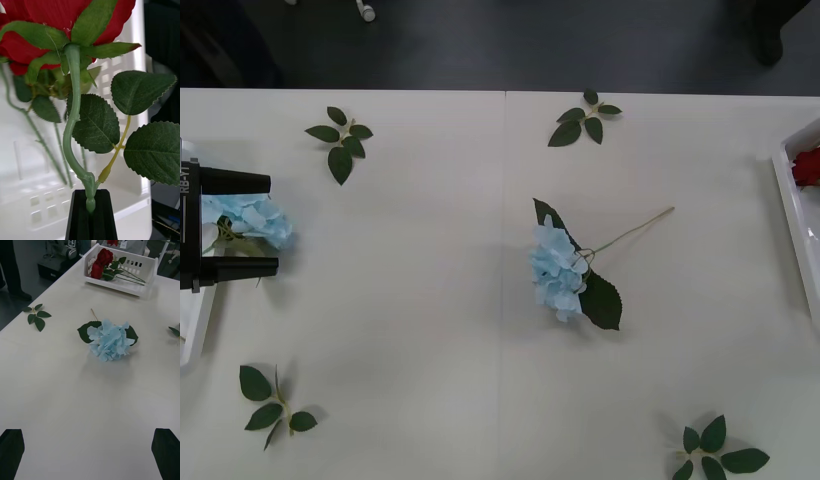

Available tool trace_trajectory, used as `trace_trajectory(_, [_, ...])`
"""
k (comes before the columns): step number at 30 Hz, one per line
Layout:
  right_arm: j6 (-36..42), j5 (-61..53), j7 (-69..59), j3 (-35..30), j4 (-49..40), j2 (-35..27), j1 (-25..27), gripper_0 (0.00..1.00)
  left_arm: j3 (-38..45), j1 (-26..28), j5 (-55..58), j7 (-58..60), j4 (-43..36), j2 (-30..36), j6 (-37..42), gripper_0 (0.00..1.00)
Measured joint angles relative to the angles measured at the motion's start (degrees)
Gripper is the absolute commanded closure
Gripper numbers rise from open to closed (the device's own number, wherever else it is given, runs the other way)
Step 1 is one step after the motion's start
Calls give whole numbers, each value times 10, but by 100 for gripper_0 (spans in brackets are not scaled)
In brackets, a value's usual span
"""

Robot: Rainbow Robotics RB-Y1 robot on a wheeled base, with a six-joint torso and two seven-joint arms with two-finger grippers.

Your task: Put the red flowers into the right box and the blue flowers into the left box

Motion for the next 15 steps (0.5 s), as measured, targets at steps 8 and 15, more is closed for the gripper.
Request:
trace_trajectory(8, [-96,32,-2,-12,50,0,5,100,0,0,0,0,0,0,0,0])
trace_trajectory(15, [-194,31,-2,2,118,0,5,100,0,0,0,0,0,0,0,0])
